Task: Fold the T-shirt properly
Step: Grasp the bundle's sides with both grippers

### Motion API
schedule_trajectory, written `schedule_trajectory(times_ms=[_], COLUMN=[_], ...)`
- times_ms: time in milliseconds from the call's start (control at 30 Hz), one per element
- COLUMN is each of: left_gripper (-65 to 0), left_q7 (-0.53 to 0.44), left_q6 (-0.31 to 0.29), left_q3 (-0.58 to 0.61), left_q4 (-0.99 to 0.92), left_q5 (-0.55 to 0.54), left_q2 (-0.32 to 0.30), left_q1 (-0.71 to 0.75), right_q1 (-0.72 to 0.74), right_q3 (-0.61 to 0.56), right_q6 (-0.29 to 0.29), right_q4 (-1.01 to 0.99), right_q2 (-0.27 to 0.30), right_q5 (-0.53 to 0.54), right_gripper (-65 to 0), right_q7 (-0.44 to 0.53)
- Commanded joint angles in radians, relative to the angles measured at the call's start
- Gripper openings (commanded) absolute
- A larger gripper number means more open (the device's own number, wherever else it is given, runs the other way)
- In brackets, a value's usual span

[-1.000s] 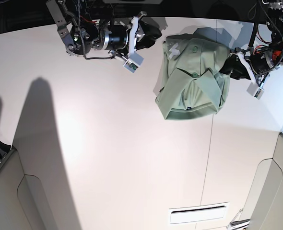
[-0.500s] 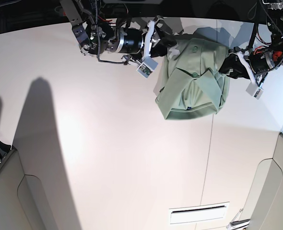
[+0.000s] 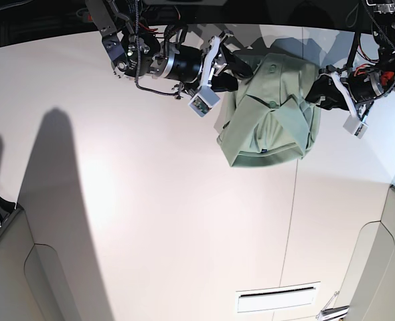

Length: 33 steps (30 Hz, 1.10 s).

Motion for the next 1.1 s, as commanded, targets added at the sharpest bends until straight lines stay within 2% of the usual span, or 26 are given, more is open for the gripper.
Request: schedule_trajectory(times_ms=[0,167,267,433,600,667,700,733,800,867,1000,1067], left_gripper=[-34.8,-34.7,-34.8,-34.8,-34.8,-34.8,-34.8,-34.8,-35.1,-40.1,-63.9,-65.0], left_q7=[-0.007,-0.006,-0.003,-0.003,-0.003,-0.003,-0.003,-0.003,-0.002,0.001,0.001,0.001], left_q6=[-0.006,-0.006,-0.006,-0.006,-0.006,-0.006,-0.006,-0.006,-0.006,-0.006,-0.006,-0.006], left_q3=[-0.006,-0.006,-0.006,-0.006,-0.006,-0.006,-0.006,-0.006,-0.006,-0.006,-0.006,-0.009], left_q4=[0.014,0.014,0.014,0.014,0.014,0.014,0.014,0.014,0.014,0.014,0.014,0.014], left_q5=[-0.018,-0.018,-0.018,-0.018,-0.018,-0.018,-0.018,-0.018,-0.018,-0.018,-0.013,0.001], left_q2=[-0.017,-0.017,-0.017,-0.017,-0.017,-0.017,-0.017,-0.017,-0.017,-0.017,-0.017,-0.017], left_q1=[-0.005,-0.005,-0.005,-0.005,-0.005,-0.005,-0.005,-0.005,-0.005,-0.005,-0.005,-0.005], right_q1=[0.005,0.002,0.002,0.003,0.007,0.013,0.017,0.023,0.03,0.036,0.039,0.039], right_q3=[-0.002,-0.002,-0.002,-0.002,-0.002,-0.002,-0.002,-0.002,-0.002,-0.002,0.001,0.007], right_q6=[-0.01,-0.109,-0.135,-0.129,-0.028,-0.016,-0.016,-0.016,-0.016,-0.017,-0.018,-0.025], right_q4=[0.014,0.001,-0.031,-0.136,-0.172,-0.172,-0.172,-0.172,-0.172,-0.172,-0.172,-0.172], right_q2=[-0.006,-0.006,-0.006,-0.025,-0.06,-0.059,-0.059,-0.059,-0.059,-0.059,-0.058,-0.058], right_q5=[-0.007,-0.067,-0.056,0.038,0.064,0.101,0.114,0.121,0.121,0.121,0.12,0.12], right_gripper=[-44.0,-44.0,-44.0,-44.0,-44.0,-44.1,-45.1,-48.9,-63.0,-65.0,-65.0,-65.0], right_q7=[0.025,0.026,0.026,0.026,0.026,0.026,0.026,0.026,0.026,0.024,0.018,-0.013])
